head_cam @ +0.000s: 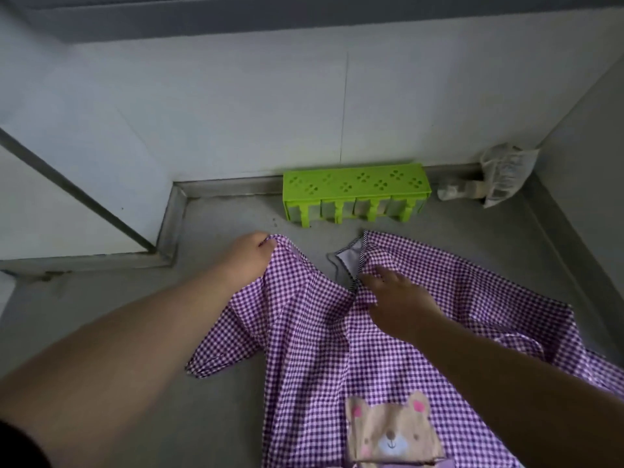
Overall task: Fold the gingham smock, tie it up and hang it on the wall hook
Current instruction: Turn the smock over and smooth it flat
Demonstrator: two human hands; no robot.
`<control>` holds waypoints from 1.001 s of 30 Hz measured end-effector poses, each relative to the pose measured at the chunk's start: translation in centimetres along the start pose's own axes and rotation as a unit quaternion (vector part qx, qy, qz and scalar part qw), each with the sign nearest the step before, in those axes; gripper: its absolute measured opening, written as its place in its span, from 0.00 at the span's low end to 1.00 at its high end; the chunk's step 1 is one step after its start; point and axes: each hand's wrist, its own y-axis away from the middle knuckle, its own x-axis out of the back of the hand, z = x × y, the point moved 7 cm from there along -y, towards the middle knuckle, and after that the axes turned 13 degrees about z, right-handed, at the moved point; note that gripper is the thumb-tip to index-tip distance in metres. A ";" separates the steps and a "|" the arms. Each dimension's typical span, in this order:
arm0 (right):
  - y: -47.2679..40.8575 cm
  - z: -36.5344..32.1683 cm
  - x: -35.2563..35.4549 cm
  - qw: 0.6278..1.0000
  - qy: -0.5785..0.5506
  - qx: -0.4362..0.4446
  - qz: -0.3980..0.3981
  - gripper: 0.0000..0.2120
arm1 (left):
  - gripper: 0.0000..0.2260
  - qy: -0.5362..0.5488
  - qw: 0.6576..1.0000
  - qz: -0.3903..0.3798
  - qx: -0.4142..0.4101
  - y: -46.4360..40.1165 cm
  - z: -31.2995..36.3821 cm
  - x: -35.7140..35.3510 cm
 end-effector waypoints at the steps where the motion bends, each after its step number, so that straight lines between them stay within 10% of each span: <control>1: -0.1 -0.9 -0.5 1.000 -0.006 -0.011 -0.013 0.35 | 0.15 0.049 0.999 0.007 0.001 -0.1 0.3 0.2; 5: -0.3 -1.0 -1.4 0.997 0.027 -0.067 -0.028 0.45 | 0.12 0.205 0.977 0.015 0.053 -0.5 0.8 1.3; 7: -0.3 -0.5 -1.3 0.996 0.061 -0.059 -0.028 0.47 | 0.16 0.000 0.993 -0.104 0.051 -1.0 -1.6 0.2; 11: 0.1 -0.6 -1.3 0.996 0.071 -0.051 -0.029 0.46 | 0.32 -0.346 0.902 -0.255 0.038 -0.6 -8.5 -0.5; 20: -0.2 -0.7 -1.4 0.996 0.055 -0.059 -0.044 0.44 | 0.43 -0.153 0.978 -0.139 0.020 -4.3 -2.9 -5.9; 25: -0.4 -0.7 -1.4 0.996 0.044 -0.064 -0.041 0.43 | 0.14 -0.215 0.956 -0.183 -0.080 -3.3 2.0 -7.0; 27: -0.5 -0.6 -1.4 0.996 0.049 -0.064 -0.039 0.44 | 0.04 -0.122 0.958 -0.249 -0.070 -2.4 3.2 -7.5; 30: -0.6 -0.5 -1.6 0.996 0.043 -0.068 -0.043 0.44 | 0.15 0.232 0.944 -0.216 0.094 -2.9 4.4 -6.3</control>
